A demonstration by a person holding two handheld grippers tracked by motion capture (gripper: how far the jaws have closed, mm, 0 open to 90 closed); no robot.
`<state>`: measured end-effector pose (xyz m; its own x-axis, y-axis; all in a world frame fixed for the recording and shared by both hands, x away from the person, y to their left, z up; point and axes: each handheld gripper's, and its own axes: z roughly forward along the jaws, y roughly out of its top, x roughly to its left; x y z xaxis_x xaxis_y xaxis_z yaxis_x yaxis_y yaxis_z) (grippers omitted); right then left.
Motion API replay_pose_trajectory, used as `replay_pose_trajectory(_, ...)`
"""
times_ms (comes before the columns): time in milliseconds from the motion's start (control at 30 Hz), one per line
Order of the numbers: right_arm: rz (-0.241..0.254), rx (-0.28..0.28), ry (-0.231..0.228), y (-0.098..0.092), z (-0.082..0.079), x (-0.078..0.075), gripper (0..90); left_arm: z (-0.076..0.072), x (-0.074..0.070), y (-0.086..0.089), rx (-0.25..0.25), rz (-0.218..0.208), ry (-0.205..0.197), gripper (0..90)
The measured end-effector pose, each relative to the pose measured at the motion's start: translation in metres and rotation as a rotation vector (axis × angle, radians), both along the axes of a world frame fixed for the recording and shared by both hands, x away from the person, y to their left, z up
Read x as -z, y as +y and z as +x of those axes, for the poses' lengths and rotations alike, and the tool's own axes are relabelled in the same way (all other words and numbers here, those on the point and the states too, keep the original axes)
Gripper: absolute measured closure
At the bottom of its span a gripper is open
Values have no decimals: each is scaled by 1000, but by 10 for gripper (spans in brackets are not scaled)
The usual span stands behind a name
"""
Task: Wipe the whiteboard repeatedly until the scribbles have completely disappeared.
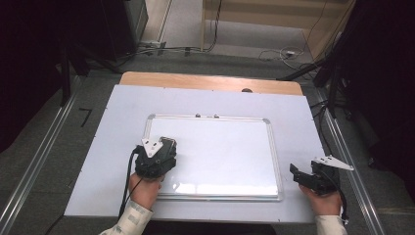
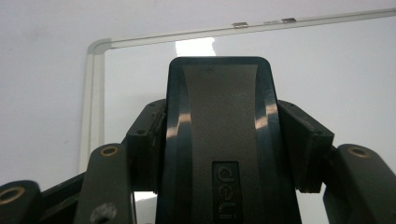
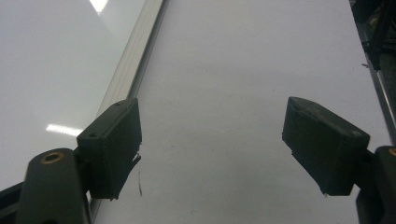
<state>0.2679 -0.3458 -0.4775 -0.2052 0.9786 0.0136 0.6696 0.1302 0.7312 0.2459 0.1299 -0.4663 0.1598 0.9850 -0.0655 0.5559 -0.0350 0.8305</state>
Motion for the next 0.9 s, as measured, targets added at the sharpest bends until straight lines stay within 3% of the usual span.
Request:
replay_pose_trajectory(500, -3, 0, 5, 1, 2, 0, 187, -24, -4, 27, -89, -47, -22, 406)
replay_pose_trajectory(900, -4, 0, 1, 1, 0, 0, 187, -32, -4, 30, -104, -49, -27, 406)
